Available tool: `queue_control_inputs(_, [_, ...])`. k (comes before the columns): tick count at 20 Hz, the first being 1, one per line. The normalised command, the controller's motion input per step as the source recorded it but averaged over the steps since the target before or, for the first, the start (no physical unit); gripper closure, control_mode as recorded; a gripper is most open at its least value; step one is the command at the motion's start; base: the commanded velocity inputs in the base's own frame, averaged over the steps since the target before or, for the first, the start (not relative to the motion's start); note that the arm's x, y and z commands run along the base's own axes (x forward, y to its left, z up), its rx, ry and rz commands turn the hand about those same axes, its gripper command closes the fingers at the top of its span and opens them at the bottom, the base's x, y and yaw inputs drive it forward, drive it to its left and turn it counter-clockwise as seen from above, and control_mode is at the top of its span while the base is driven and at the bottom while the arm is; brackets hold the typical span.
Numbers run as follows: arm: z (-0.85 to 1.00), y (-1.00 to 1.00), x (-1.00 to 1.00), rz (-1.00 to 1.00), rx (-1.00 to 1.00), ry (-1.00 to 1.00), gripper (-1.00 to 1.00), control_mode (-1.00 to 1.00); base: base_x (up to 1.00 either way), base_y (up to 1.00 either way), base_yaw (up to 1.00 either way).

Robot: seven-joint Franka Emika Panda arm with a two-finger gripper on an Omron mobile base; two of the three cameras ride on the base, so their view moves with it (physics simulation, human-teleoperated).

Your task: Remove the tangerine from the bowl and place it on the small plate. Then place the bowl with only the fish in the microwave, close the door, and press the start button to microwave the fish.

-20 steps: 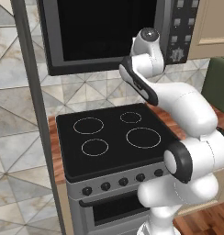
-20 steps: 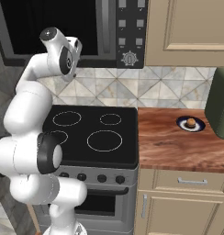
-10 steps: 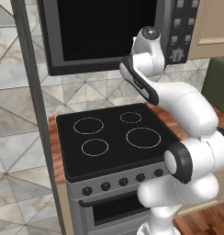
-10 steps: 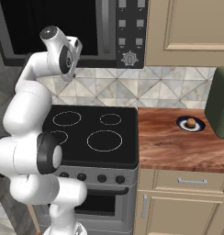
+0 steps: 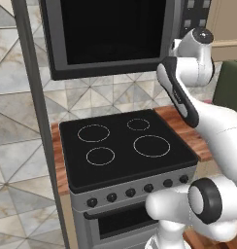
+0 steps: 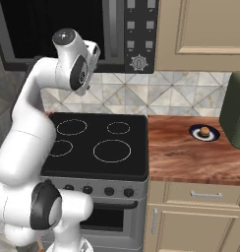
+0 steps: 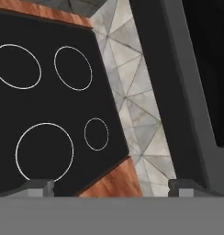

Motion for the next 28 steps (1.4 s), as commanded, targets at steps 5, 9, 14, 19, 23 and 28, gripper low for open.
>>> queue_control_inputs(5, [0.14, -0.94, -0.46, 0.09, 0.15, -0.36, -1.0, -1.0, 0.0, 0.0, 0.0])
queue_control_inputs(9, [0.44, -0.82, -0.02, 0.19, 0.11, -0.46, -1.0, -1.0, 0.0, 0.0, 0.0])
queue_control_inputs(14, [0.32, -0.36, 0.15, 0.06, 0.06, -0.22, -1.0, -1.0, 0.0, 0.0, 0.0])
queue_control_inputs(19, [0.11, 0.0, 0.48, 0.13, 0.03, -0.06, -1.0, -1.0, 0.0, 0.0, 0.0])
queue_control_inputs(23, [0.16, 0.03, 0.48, 0.15, 0.0, -0.01, -1.0, -1.0, 0.0, 0.0, 0.0])
queue_control_inputs(28, [0.25, 0.0, 0.39, 0.09, 0.0, 0.0, -1.0, -1.0, 0.0, 0.0, 0.0])
